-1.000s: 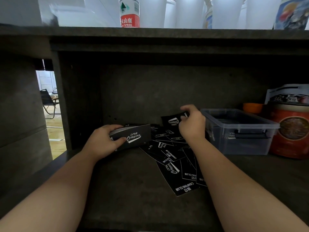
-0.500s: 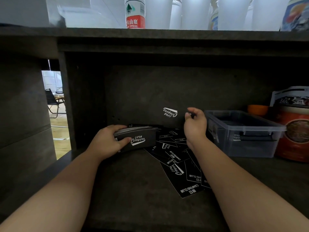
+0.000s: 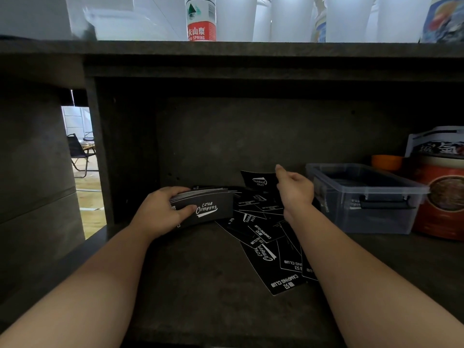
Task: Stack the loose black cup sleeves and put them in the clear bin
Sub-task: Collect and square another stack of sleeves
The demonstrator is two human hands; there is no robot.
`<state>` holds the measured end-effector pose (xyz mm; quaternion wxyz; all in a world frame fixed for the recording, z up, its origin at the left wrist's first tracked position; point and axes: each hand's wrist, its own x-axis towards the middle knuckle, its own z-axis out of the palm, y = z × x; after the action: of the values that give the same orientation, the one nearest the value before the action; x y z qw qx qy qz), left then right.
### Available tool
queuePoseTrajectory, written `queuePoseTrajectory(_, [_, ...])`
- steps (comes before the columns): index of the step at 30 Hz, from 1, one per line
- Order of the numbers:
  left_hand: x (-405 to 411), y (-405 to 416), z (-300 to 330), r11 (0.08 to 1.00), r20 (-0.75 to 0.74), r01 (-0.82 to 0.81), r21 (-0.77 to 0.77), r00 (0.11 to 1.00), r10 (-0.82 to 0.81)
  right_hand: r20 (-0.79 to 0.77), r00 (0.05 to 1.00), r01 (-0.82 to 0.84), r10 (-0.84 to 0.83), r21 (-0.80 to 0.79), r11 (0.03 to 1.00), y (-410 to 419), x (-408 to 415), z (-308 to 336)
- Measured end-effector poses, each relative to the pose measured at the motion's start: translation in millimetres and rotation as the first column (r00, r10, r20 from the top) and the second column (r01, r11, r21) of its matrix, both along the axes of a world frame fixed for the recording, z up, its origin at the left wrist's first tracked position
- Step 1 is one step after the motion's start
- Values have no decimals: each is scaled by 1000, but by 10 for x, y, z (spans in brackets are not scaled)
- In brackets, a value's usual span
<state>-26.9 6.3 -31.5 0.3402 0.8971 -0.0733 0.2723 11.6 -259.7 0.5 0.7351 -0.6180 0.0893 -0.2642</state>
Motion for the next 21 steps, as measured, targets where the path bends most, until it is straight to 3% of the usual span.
queuePoseTrajectory(7, [15,6,0,1000,-14,2,-11,1000,-2,44,999,-32,24,194,980,29,-30,85])
queuePoseTrajectory(11, [21,5,5,1000,-11,-3,4,1000,3,15,1000,-9,8,72,997,36,10,56])
queuePoseTrajectory(16, [17,7,1,1000,-7,1,-2,1000,-1,-88,992,-69,86,175,982,29,53,-1])
queuePoseTrajectory(21, [27,22,-1,1000,-16,7,-7,1000,-7,-129,991,1,20,156,988,-39,140,-50])
